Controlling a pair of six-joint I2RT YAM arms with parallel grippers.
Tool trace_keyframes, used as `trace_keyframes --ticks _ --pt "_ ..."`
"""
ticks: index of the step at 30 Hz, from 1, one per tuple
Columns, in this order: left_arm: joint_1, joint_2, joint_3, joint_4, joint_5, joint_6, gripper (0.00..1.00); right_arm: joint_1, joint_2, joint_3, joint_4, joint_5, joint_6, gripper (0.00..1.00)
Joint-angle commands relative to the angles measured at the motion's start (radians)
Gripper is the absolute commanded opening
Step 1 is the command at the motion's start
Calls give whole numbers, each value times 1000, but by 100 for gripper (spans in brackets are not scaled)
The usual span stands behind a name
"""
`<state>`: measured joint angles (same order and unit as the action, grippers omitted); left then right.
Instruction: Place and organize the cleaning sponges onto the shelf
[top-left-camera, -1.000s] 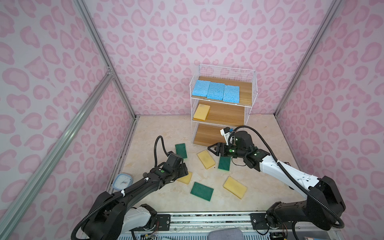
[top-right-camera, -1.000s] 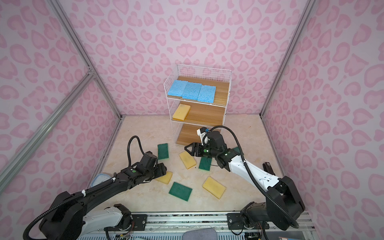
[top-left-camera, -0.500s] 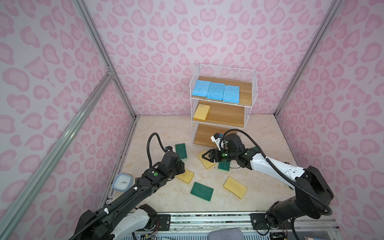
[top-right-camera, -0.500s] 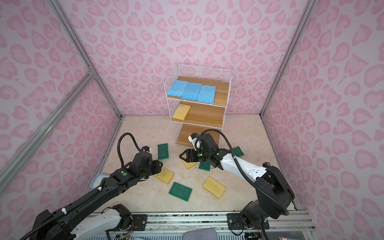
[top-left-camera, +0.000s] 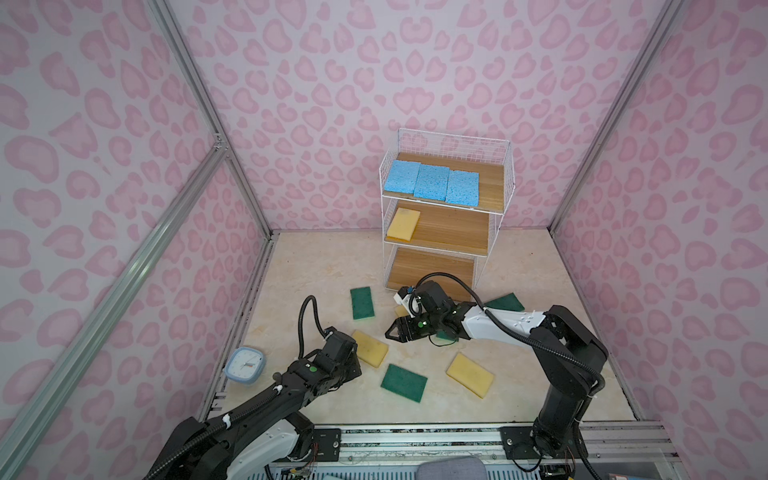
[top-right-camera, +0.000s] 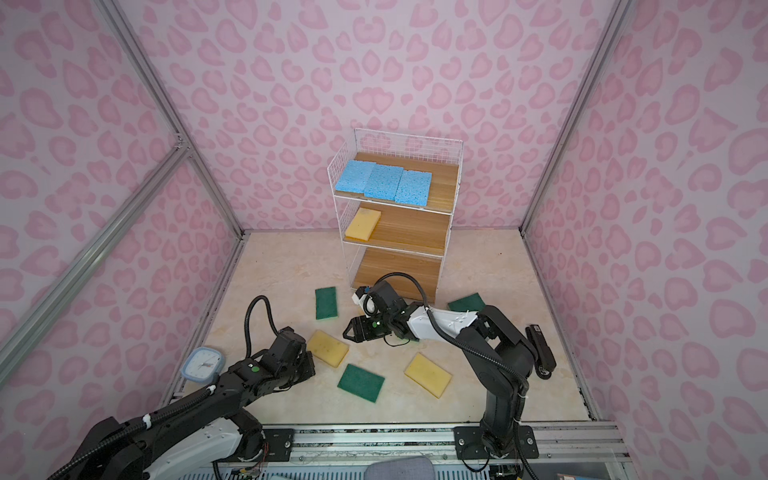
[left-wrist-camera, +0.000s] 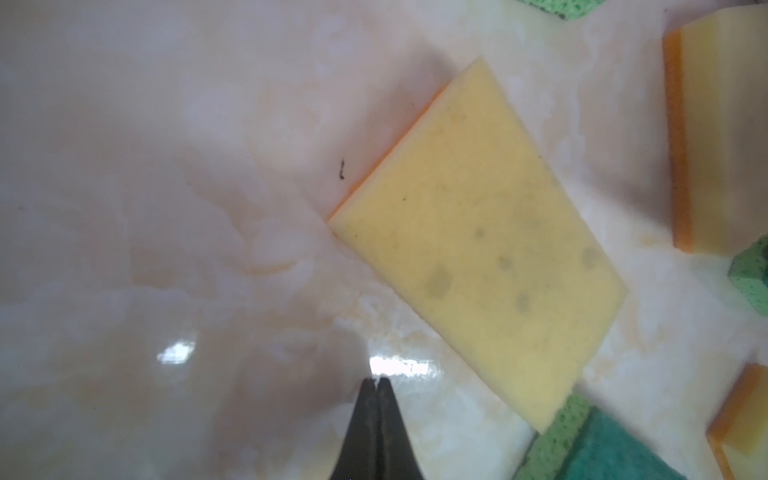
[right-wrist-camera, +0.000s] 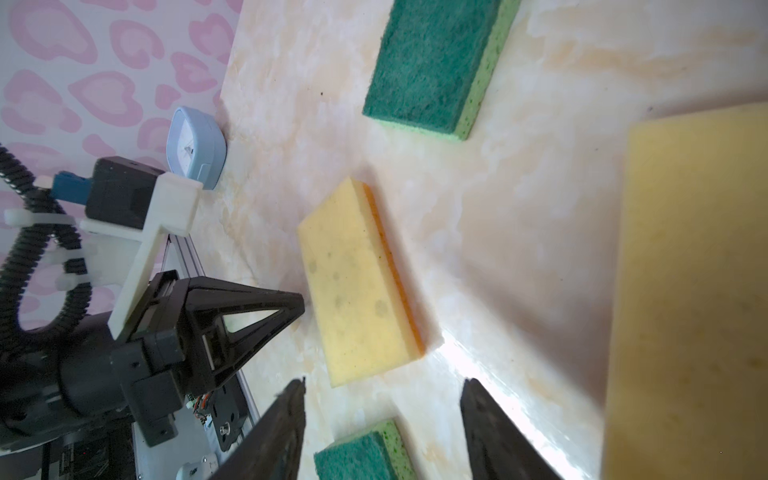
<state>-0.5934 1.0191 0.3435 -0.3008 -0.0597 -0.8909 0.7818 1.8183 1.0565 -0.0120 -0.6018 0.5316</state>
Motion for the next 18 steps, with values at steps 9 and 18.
trace_keyframes --ticks 9,18 --pt "10 96 67 131 -70 12 4 24 66 6 27 2 -15 59" --pt "36 118 84 152 -77 21 4 29 142 44 39 -9 -6 58"
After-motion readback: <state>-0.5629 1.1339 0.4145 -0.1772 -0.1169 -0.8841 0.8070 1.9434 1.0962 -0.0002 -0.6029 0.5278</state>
